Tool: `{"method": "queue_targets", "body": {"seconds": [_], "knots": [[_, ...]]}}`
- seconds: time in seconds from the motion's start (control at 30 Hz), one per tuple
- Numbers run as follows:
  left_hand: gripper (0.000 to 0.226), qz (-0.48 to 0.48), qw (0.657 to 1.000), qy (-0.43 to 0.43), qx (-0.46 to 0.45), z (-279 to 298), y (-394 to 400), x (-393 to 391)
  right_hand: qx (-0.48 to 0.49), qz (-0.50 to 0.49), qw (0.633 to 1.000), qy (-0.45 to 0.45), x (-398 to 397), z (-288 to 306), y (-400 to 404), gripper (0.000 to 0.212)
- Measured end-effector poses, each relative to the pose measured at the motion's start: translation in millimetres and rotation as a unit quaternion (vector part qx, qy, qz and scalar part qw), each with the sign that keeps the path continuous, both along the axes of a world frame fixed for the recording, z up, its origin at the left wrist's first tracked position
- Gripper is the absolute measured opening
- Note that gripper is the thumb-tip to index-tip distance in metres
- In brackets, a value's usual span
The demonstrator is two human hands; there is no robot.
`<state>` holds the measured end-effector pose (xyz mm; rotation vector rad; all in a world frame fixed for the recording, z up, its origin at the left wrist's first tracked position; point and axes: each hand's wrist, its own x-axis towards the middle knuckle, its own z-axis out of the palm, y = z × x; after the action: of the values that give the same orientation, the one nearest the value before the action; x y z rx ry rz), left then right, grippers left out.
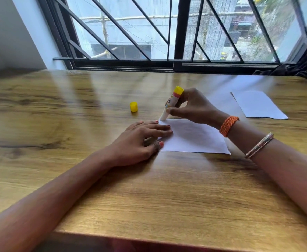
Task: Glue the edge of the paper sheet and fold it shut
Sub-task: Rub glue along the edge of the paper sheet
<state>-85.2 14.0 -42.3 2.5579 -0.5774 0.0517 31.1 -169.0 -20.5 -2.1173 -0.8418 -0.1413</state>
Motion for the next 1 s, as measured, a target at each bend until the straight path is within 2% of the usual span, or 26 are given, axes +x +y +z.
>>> {"method": "queue_targets", "body": {"seconds": [0.43,0.6,1.0], "knots": [[0.046,0.008,1.0,0.002,-0.016,-2,0,0,0.0,-0.028,1.0,0.007,-3,1,-36,0.007],[0.055,0.007,0.999,-0.007,-0.035,-6,1,2,-0.01,-0.05,0.999,0.005,-5,2,-52,0.013],[0.051,0.002,0.999,-0.024,-0.04,-11,1,4,0.001,-0.082,0.996,0.019,-15,5,-88,0.008]]}}
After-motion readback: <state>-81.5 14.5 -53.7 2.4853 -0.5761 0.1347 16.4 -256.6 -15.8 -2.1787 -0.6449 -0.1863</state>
